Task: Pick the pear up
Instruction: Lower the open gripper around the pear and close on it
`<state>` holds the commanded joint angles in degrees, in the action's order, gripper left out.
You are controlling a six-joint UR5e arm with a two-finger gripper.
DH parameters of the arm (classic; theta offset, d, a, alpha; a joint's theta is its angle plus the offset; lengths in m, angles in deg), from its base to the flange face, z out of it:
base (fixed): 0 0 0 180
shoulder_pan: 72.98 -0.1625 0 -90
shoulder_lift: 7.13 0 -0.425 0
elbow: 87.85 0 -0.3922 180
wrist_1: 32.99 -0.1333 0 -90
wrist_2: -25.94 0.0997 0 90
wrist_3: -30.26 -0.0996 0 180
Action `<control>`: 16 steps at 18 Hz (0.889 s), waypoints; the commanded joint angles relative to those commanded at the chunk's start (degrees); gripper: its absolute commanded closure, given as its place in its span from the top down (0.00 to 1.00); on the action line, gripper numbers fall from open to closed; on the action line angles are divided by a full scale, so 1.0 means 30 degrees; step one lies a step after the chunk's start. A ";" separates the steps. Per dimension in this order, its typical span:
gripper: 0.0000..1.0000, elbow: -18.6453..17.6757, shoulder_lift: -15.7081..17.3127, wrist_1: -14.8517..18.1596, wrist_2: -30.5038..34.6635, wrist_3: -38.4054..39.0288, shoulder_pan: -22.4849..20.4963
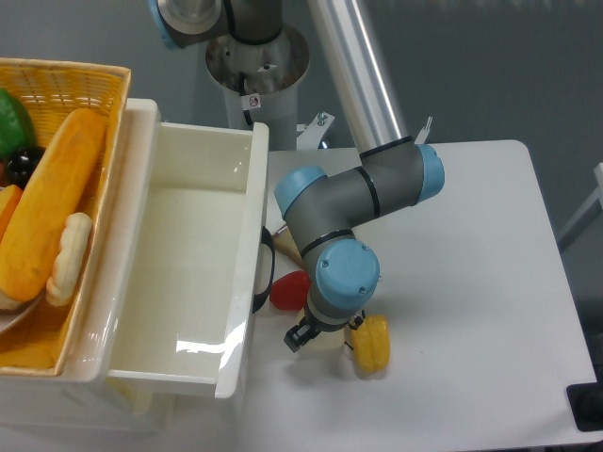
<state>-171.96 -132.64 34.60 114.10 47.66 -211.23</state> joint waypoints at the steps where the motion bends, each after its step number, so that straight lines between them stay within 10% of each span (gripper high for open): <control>1: 0.68 0.0000 0.0000 0.0000 0.0000 0.0000 0.0000; 5: 0.52 0.0000 0.0059 0.0000 0.0000 -0.0029 0.0000; 16: 0.52 0.0468 0.1580 -0.0029 -0.0029 -0.2778 -0.0088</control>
<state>-170.55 -127.90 34.51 114.01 39.33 -211.50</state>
